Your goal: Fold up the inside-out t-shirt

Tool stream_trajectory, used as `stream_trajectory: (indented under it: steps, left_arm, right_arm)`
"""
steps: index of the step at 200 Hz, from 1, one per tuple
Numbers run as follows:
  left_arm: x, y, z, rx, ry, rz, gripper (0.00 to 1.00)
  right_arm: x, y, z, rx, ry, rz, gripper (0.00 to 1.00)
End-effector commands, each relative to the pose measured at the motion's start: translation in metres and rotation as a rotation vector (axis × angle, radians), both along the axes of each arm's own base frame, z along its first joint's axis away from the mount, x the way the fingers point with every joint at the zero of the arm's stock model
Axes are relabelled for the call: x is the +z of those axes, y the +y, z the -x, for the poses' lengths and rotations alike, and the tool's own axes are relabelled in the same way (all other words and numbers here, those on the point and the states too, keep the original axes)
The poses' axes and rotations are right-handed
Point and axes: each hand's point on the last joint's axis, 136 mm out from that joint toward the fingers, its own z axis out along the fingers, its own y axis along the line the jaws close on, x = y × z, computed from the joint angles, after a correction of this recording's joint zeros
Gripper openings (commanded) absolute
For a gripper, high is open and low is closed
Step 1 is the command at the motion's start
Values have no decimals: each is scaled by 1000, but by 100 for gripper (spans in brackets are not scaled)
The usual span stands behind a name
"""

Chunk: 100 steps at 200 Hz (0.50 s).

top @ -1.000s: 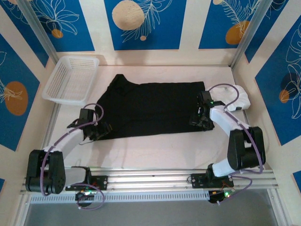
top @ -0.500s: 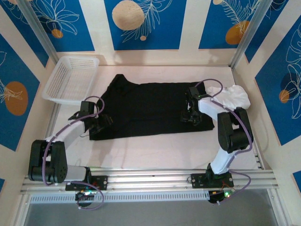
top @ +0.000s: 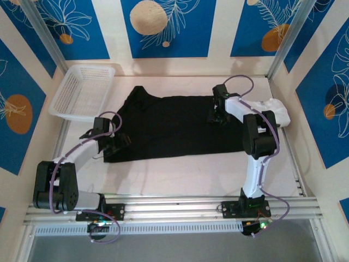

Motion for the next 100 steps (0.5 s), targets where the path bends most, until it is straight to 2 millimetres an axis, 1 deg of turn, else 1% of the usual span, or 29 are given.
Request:
stream_trajectory:
  steps: [1, 8, 14, 22, 35, 40, 53, 82, 100]
  left_arm:
    - [7, 5, -3, -3, -25, -27, 57]
    - [8, 6, -3, 0, -29, -30, 57]
    - [9, 7, -2, 3, -30, -33, 57]
    - [10, 8, -2, 9, -36, -34, 57]
    - [11, 10, -2, 25, -41, -25, 57]
    - [11, 10, -2, 35, -41, -14, 57]
    - [11, 13, -3, 62, -40, 21, 57]
    - [9, 20, -5, 116, -36, 88, 57]
    - [6, 26, -3, 161, -32, 123, 57]
  right_arm:
    - [27, 0, -13, 5, -79, -34, 47]
    - [33, 5, -9, 25, -99, -47, 48]
    - [39, 13, -3, 54, -119, -67, 48]
    - [46, 31, 7, 119, -148, -117, 49]
    - [59, 72, 26, 269, -208, -210, 51]
    - [63, 91, 35, 335, -230, -237, 51]
    - [72, 135, 54, 491, -277, -251, 54]
    - [73, 232, 92, 783, -336, -223, 59]
    - [70, 287, 113, 935, -382, -238, 61]
